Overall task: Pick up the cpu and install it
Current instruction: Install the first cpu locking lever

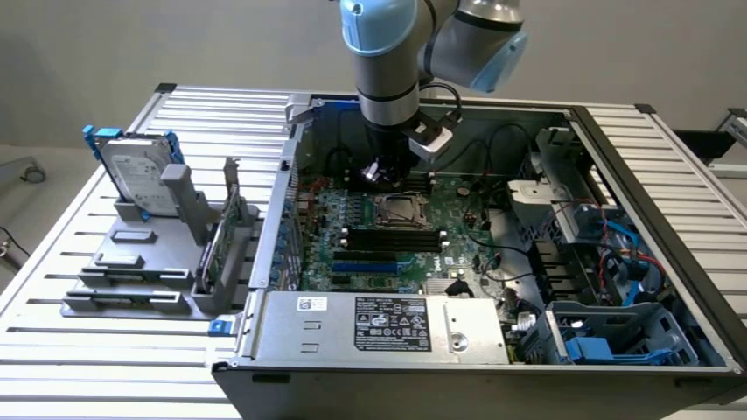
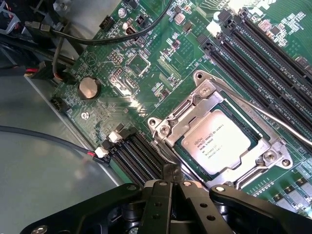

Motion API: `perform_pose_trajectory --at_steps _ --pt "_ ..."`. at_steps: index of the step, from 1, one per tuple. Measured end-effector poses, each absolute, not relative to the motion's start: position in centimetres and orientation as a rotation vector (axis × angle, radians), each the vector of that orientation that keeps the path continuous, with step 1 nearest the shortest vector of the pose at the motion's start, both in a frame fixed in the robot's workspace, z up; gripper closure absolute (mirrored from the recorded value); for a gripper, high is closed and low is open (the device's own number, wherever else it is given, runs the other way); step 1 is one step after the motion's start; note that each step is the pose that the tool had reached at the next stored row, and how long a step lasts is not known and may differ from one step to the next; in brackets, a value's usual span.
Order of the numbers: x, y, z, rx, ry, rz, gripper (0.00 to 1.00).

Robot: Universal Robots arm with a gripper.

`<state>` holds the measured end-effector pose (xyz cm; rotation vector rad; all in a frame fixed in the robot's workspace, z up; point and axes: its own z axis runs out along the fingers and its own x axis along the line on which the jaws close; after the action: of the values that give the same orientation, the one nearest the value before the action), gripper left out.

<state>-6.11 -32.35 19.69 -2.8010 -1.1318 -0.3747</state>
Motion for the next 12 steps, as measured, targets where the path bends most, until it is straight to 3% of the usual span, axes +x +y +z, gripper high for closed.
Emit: perform_pose_trajectory --at_steps 12 --pt "-5.97 -32.29 19.65 -2.801 -1.132 -0.375 0.89"
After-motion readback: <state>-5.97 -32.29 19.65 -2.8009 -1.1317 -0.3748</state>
